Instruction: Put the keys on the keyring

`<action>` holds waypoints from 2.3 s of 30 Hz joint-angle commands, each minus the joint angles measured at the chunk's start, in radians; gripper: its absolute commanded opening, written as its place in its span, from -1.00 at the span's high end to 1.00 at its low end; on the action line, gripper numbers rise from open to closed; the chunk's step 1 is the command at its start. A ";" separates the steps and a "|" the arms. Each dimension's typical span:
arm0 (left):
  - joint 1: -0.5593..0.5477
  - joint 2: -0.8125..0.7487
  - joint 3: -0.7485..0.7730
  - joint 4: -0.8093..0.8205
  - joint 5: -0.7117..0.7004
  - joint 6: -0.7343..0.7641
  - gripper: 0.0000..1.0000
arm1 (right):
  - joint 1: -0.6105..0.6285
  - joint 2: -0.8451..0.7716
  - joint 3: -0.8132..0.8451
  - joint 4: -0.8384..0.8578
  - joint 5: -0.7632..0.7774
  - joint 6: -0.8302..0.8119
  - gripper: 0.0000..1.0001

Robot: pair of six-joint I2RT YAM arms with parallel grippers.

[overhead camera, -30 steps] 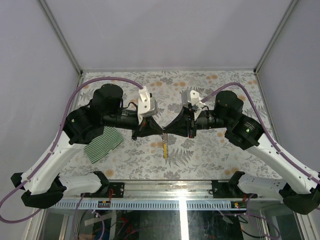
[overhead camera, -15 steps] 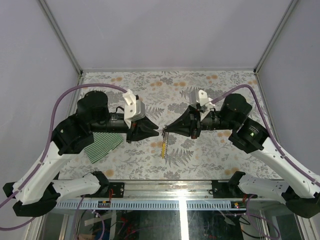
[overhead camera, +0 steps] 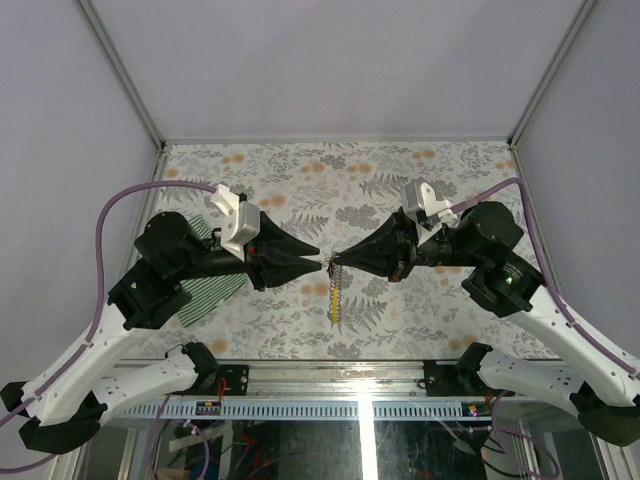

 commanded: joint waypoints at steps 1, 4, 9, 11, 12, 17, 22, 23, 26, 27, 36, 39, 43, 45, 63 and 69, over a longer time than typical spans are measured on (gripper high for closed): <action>-0.005 -0.043 -0.068 0.311 -0.008 -0.128 0.44 | -0.002 -0.035 -0.008 0.131 0.003 0.041 1.00; -0.005 -0.044 -0.073 0.330 0.022 -0.143 0.44 | -0.002 -0.039 -0.013 0.136 -0.010 0.041 1.00; -0.004 0.001 -0.044 0.302 0.133 -0.144 0.45 | -0.002 -0.042 -0.016 0.154 -0.038 0.046 1.00; -0.004 0.009 -0.037 0.289 0.155 -0.138 0.46 | -0.002 -0.043 -0.016 0.159 -0.045 0.049 1.00; -0.004 0.010 -0.032 0.278 0.159 -0.131 0.46 | -0.002 -0.044 -0.016 0.162 -0.047 0.051 1.00; -0.004 0.014 -0.017 0.238 0.143 -0.104 0.49 | -0.002 -0.038 -0.012 0.171 -0.058 0.057 1.00; -0.004 0.018 -0.013 0.236 0.144 -0.100 0.58 | -0.002 -0.027 -0.010 0.185 -0.068 0.067 1.00; -0.005 0.018 -0.013 0.235 0.145 -0.100 0.61 | -0.002 -0.028 -0.010 0.186 -0.068 0.068 1.00; -0.005 0.017 -0.011 0.233 0.147 -0.100 0.69 | -0.002 -0.027 -0.009 0.183 -0.066 0.068 1.00; -0.006 0.017 -0.012 0.232 0.145 -0.098 0.70 | -0.002 -0.026 -0.008 0.180 -0.067 0.068 1.00; -0.004 0.019 -0.009 0.232 0.141 -0.098 0.62 | -0.002 -0.022 -0.015 0.195 -0.071 0.083 1.00; -0.004 0.025 -0.006 0.232 0.140 -0.100 0.61 | -0.003 -0.019 -0.016 0.199 -0.076 0.087 1.00; -0.005 0.034 0.001 0.232 0.141 -0.098 0.61 | -0.002 -0.017 -0.019 0.204 -0.079 0.091 1.00; -0.004 0.038 0.004 0.233 0.144 -0.098 0.61 | -0.002 -0.017 -0.020 0.204 -0.079 0.091 1.00; -0.004 0.046 0.009 0.232 0.160 -0.098 1.00 | -0.002 -0.047 -0.043 0.224 -0.030 0.092 1.00; -0.005 0.045 0.006 0.233 0.152 -0.098 1.00 | -0.002 -0.067 -0.055 0.257 -0.005 0.107 1.00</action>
